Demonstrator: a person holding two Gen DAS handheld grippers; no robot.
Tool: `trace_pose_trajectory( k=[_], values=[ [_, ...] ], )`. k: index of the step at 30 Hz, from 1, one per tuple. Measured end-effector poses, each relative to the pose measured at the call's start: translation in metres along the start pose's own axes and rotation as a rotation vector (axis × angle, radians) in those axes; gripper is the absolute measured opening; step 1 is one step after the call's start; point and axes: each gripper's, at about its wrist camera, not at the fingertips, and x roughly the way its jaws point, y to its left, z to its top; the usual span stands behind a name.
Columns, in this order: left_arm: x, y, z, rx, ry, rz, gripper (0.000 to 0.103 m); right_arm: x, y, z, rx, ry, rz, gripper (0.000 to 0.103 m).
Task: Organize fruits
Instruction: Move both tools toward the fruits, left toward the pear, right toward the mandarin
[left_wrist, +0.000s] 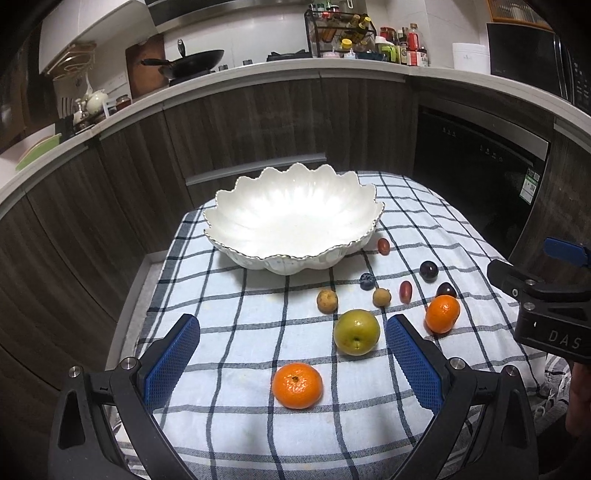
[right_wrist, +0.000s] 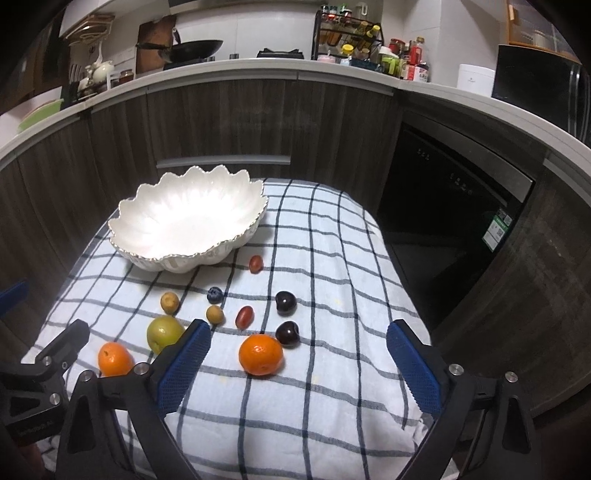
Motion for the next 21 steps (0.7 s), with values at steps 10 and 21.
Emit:
trace_pose_trajectory(
  k=[10,21],
  values=[
    [0.024,-0.01,0.0,0.05,0.034,-0.027,0.102,0.025,0.008,0.0,-0.015,0.04,0.025,0.088],
    [0.06,-0.021,-0.006,0.045,0.114,-0.042,0.097,0.052,0.012,-0.014,-0.015,0.108,0.053,0.085]
  ],
)
